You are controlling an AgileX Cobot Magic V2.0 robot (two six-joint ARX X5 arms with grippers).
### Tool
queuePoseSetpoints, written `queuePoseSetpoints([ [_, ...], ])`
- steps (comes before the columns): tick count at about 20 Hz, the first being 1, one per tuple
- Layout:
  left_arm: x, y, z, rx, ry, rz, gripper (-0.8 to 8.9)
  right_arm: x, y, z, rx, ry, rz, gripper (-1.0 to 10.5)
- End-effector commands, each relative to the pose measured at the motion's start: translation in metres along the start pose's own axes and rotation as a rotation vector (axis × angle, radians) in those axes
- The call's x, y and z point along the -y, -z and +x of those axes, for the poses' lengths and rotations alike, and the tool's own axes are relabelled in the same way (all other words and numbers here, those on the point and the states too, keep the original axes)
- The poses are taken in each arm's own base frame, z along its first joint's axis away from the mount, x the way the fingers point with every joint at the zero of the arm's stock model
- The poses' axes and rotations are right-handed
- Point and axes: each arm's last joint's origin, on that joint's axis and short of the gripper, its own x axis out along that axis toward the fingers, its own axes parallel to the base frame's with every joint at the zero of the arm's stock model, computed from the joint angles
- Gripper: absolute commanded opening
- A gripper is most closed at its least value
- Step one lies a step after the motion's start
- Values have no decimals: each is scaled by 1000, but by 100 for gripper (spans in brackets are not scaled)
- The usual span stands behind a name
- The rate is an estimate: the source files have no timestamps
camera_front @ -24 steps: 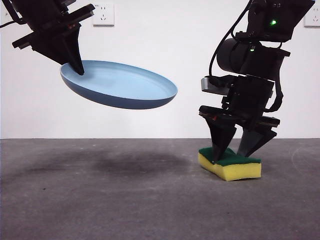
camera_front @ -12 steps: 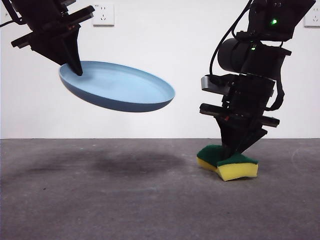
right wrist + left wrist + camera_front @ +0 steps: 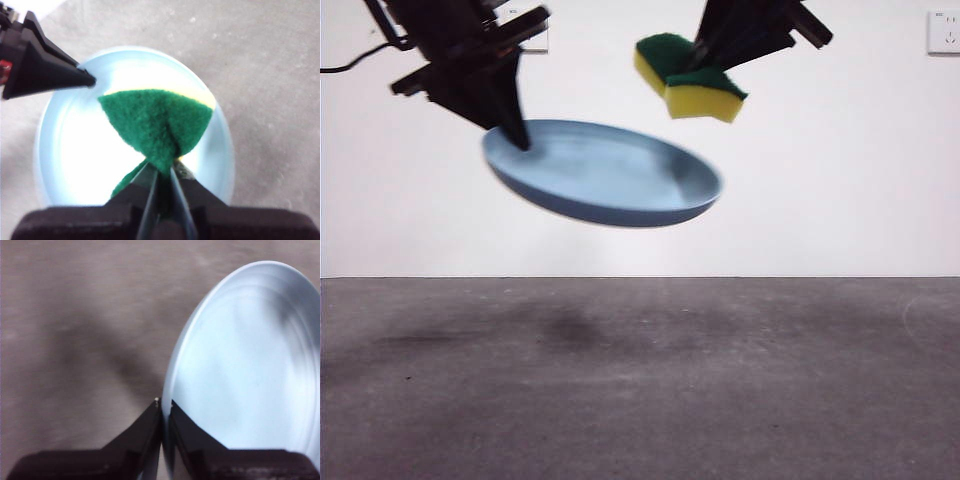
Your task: Pick up the plate,pick up the cloth,clean the plate with the cloth
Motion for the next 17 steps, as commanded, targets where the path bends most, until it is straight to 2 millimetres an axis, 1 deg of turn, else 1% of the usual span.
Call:
queuePoseSetpoints([
  [1, 11, 0, 4, -3, 79, 22, -7, -3, 8, 19, -58, 32, 8, -12],
  [5, 24, 0, 6, -7, 126, 51, -7, -9, 18, 46, -129, 14, -5, -12],
  [7, 25, 0, 6, 0, 153, 54, -7, -19, 24, 58, -166, -22, -20, -12],
  [11, 24, -2, 6, 22, 152, 56, -7, -48, 30, 62, -207, -127, -66, -12],
  [13, 18, -4, 5, 36, 140, 45, -7, -55, 38, 61, -286, -130, -77, -12],
  [14, 16, -4, 4, 37, 137, 41, -7, -54, 43, 59, -339, -110, -77, -12],
  [15, 13, -4, 4, 37, 133, 35, -7, -52, 50, 57, -412, -49, -94, -12],
  [17, 9, -4, 3, 32, 124, 23, -8, -45, 59, 52, -510, 138, -145, -12],
])
